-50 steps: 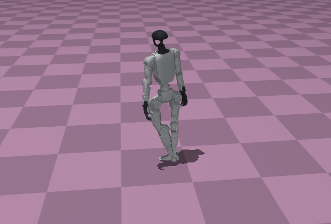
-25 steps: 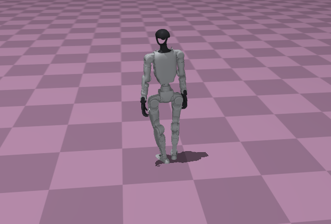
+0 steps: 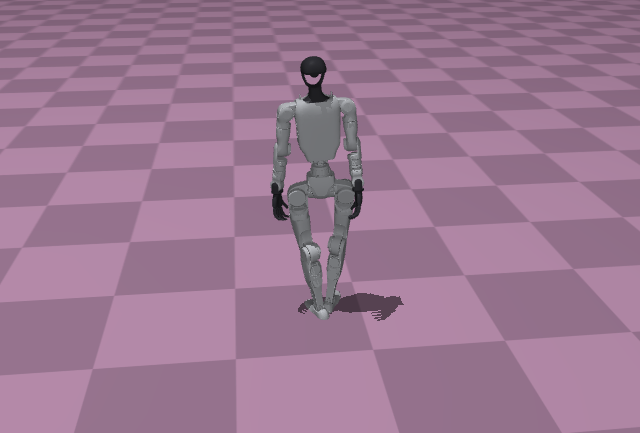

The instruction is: Walk run

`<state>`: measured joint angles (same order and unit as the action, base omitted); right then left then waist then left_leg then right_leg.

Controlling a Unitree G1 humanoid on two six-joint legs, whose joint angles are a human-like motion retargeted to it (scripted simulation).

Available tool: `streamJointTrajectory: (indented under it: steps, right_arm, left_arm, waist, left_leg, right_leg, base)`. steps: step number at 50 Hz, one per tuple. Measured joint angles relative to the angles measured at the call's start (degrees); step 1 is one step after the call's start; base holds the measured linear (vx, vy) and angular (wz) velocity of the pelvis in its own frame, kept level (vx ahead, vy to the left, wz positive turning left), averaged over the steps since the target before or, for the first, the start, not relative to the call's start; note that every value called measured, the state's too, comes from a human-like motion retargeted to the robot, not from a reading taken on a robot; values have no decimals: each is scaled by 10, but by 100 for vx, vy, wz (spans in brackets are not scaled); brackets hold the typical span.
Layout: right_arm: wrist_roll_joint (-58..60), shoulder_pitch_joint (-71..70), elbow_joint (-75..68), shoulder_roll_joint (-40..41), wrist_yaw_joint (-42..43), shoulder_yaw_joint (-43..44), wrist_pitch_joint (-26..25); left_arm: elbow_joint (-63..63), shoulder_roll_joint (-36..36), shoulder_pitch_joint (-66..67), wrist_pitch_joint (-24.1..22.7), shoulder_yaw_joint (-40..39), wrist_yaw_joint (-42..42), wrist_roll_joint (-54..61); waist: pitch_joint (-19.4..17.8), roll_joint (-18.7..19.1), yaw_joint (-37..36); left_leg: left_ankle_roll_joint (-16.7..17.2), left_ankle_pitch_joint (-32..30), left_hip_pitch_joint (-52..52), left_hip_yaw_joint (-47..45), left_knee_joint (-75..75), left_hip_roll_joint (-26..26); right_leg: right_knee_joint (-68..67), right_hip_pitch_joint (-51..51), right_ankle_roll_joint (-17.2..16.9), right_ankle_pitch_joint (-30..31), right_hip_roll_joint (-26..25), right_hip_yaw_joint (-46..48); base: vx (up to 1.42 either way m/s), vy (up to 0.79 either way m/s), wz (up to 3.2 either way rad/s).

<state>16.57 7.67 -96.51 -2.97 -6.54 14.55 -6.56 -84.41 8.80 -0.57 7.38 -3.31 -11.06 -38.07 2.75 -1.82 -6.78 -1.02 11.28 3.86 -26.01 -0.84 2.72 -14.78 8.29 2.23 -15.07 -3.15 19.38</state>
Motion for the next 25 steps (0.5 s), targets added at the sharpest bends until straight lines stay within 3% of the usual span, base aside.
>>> streamJointTrajectory:
  steps: [3,7,12,15,20,25]
  right_arm:
    - [9,8,2,0,8,-13,8]
    - [16,1,3,-1,50,-16,16]
    - [-49,-41,6,-10,75,-40,30]
    - [-60,-82,-5,-22,63,-36,23]
    - [-39,-164,16,-44,19,-65,-1]
    - [-13,-227,98,-55,14,-76,12]
  left_arm:
    - [-5,0,13,0,0,11,0]
    - [-13,4,33,-6,-17,35,-7]
    - [-48,7,44,6,-41,67,16]
    - [-49,16,64,10,-47,24,-9]
    - [-55,60,104,-1,-31,-58,-74]
    - [-70,90,112,35,-47,-31,-97]
  waist:
    - [3,4,4]
    - [-5,-2,16]
    - [-14,-33,7]
    - [-7,-43,-7]
    - [3,-30,-33]
    - [-4,-31,-71]
  left_leg:
    - [4,4,10,-8,-8,-2]
    - [12,25,13,-20,-57,-12]
    - [21,-18,-89,-26,-275,-19]
    - [19,3,-169,-43,-386,-45]
    - [39,16,-263,-78,-295,-77]
    - [18,-38,-360,32,-178,-60]
  right_leg:
    - [45,-46,-1,-22,3,48]
    - [79,-84,11,-24,4,42]
    - [102,-111,2,-30,50,63]
    - [110,-119,-8,-29,63,86]
    - [119,-129,-16,-18,40,66]
    - [130,-160,-24,-30,27,32]
  base:
    - [22,-6,33]
    - [22,-10,60]
    - [22,-11,37]
    - [29,-7,41]
    - [39,-9,-27]
    - [49,-5,-45]
